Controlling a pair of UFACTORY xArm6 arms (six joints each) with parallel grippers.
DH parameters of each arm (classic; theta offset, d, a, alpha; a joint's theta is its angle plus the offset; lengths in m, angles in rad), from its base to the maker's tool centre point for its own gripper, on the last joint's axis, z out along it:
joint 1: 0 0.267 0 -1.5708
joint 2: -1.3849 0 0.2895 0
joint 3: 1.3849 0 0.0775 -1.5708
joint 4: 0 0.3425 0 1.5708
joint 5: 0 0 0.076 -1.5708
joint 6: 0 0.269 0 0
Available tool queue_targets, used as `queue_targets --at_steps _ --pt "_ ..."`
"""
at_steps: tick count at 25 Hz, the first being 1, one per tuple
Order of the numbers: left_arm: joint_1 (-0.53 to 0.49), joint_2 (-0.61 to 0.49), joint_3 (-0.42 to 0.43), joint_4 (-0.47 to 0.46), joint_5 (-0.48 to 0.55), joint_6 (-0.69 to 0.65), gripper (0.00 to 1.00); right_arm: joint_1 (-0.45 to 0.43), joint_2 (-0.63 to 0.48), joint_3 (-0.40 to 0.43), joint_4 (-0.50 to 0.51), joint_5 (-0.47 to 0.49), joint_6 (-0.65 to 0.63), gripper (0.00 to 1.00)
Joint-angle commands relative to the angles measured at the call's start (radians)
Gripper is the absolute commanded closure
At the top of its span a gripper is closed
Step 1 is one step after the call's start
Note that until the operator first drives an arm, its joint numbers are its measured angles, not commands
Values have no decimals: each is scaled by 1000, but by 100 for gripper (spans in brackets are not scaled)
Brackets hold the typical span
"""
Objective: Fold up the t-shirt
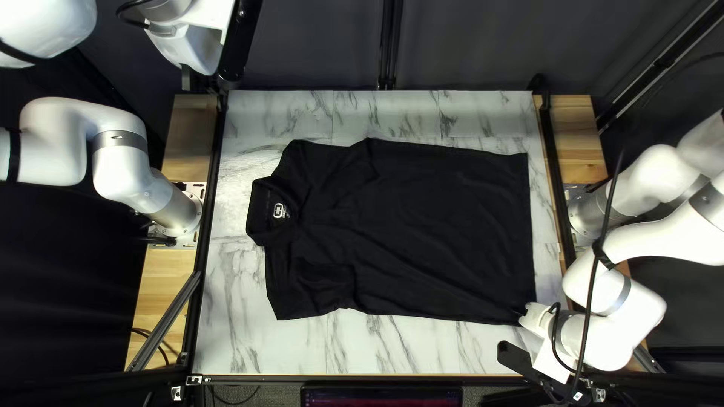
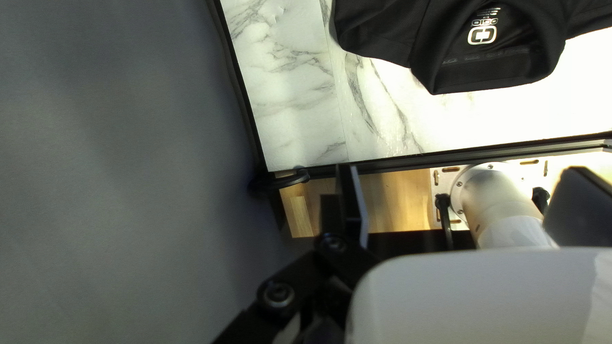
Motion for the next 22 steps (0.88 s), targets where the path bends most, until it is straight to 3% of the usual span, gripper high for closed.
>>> queue_targets --at_steps 1,5,9,12,13,15,22 --pt "0 0 0 0 0 0 0 -42 -51 1 -23 46 -48 0" --pt "0 0 0 0 0 0 0 -166 -168 62 -37 79 -193 0" --pt "0 0 0 0 0 0 0 -386 -414 127 -39 216 -444 0" --pt "0 0 0 0 0 0 0 -536 -543 132 -31 310 -597 0" --pt "0 0 0 0 0 0 0 -624 -582 120 -23 351 -677 0" --pt "0 0 0 0 0 0 0 -714 -597 94 -11 386 -748 0" --pt "0 0 0 0 0 0 0 -741 -592 74 -5 401 -766 0"
